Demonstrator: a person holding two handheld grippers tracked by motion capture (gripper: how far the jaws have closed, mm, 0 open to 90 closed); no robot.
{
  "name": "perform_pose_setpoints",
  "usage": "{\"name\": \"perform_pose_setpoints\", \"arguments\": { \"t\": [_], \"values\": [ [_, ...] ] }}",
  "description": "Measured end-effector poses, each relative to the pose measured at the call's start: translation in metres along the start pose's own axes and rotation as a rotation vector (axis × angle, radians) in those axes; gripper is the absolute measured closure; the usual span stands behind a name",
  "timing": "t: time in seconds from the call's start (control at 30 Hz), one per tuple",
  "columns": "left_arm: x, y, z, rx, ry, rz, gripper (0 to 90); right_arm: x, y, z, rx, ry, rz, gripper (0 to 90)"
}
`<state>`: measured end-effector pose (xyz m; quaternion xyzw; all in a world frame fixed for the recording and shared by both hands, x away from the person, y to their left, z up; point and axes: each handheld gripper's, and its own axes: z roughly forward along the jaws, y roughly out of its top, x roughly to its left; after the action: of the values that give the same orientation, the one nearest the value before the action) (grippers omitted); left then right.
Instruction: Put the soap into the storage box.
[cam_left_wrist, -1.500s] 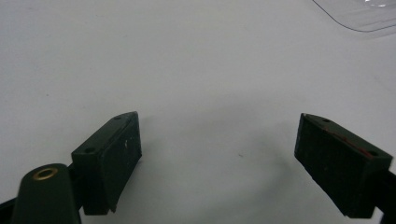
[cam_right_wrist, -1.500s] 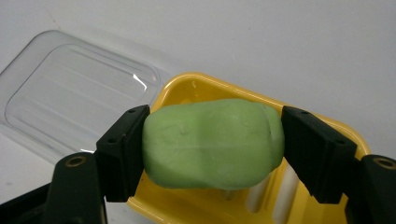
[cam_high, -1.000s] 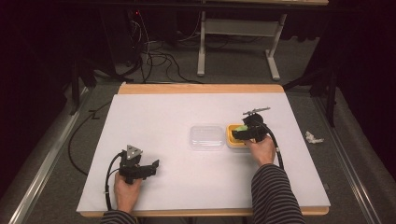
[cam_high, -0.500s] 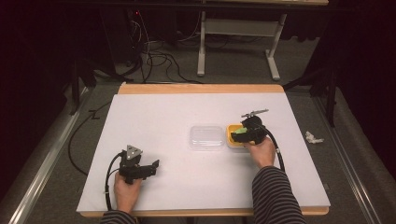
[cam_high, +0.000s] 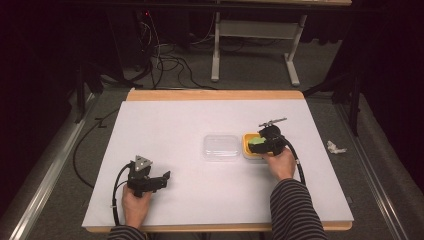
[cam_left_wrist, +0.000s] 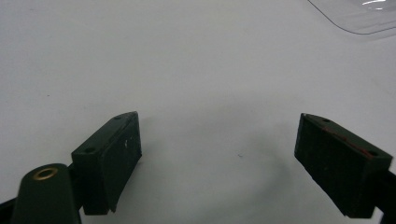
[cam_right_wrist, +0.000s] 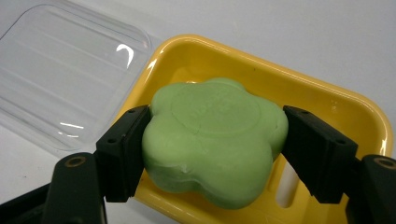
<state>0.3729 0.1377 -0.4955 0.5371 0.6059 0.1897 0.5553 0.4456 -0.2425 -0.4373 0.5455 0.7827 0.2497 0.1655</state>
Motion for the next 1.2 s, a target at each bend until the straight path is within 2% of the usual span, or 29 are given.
{"name": "perform_pose_setpoints", "arguments": {
  "t": [0.17,0.33,0.63,0.77,0.9,1.07,1.2],
  "values": [
    [0.000,0.000,0.000,0.004,0.003,0.002,15.4,-0.002,0.000,0.002,0.011,0.014,0.032,26.9],
    [0.000,0.000,0.000,0.006,0.003,0.012,15.4,-0.003,0.000,0.004,0.023,0.021,0.036,26.6],
    [0.000,0.000,0.000,0.004,0.001,0.001,15.4,-0.004,-0.001,0.008,0.041,0.032,0.078,26.0],
    [0.000,0.000,0.000,0.003,-0.001,0.005,15.4,-0.004,0.000,0.010,0.064,0.028,0.080,21.0],
    [0.000,0.000,0.000,0.004,0.000,0.003,15.4,-0.007,-0.001,0.006,0.049,0.034,0.100,16.0],
    [0.000,0.000,0.000,0.002,0.002,0.005,15.4,-0.010,-0.002,-0.001,0.027,0.036,0.101,15.1],
    [0.000,-0.001,0.000,0.004,0.002,0.007,15.4,-0.015,-0.006,-0.008,-0.036,0.058,0.129,16.1]
  ]
}}
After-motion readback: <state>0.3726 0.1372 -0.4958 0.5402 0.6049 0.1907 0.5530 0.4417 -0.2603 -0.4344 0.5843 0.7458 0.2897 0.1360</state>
